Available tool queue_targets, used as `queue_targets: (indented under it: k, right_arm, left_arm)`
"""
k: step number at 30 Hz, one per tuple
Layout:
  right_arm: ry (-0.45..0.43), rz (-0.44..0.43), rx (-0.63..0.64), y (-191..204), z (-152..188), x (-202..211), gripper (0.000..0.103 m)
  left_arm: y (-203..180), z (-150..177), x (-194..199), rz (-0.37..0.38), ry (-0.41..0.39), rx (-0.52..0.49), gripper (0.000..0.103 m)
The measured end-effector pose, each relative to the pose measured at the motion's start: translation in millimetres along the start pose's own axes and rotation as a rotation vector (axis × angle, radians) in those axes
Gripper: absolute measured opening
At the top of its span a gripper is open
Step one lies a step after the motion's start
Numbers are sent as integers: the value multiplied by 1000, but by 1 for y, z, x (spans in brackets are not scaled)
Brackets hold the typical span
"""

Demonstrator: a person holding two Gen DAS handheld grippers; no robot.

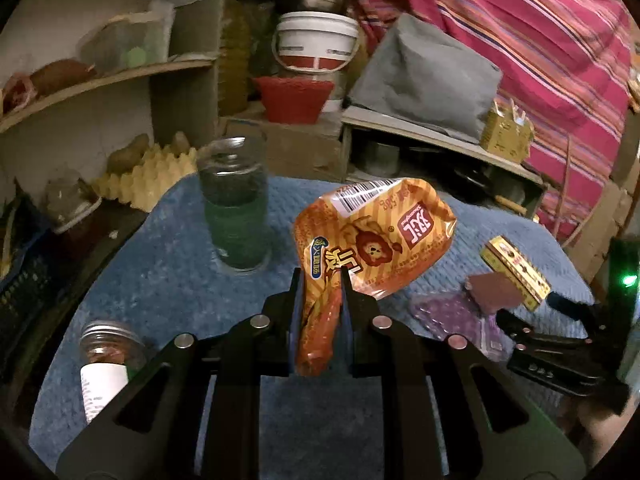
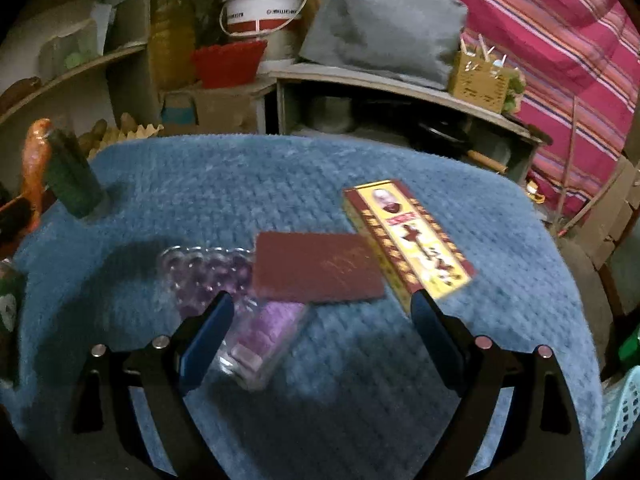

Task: Collect trash
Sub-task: 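Grasp the brown sandpaper pad with the right while the left holds the snack bag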

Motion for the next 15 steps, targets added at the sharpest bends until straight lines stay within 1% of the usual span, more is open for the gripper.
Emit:
queue_targets:
  k: [5, 10, 13, 14, 15]
  right_arm:
    - [45, -18, -55, 0, 1, -22, 88]
    - [60, -13, -76, 0, -1, -34, 88]
    - [71, -20, -111, -4, -3, -39, 86]
    - [71, -21, -116, -5, -3, -40, 83]
    - [70, -20, -117, -6, -3, -40, 83]
  left_arm:
    - [9, -4, 0, 3, -8, 27, 15]
    - [8, -2, -6, 12, 7, 36, 15]
    - [8, -1, -6, 15, 10, 35, 15]
    - [8, 0, -7, 18, 15, 38, 15]
    - [9, 1, -9, 18, 19, 40, 15]
Point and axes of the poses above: each gripper's, at about its wrist camera, not at the fingertips, and x roughly against the way its jaws point, y to its left, z to its underside, the point moved 8 cm from there along -x, roughly the way its jaws point, and after that the axes turned 3 degrees about -y, right-handed, at the moved point
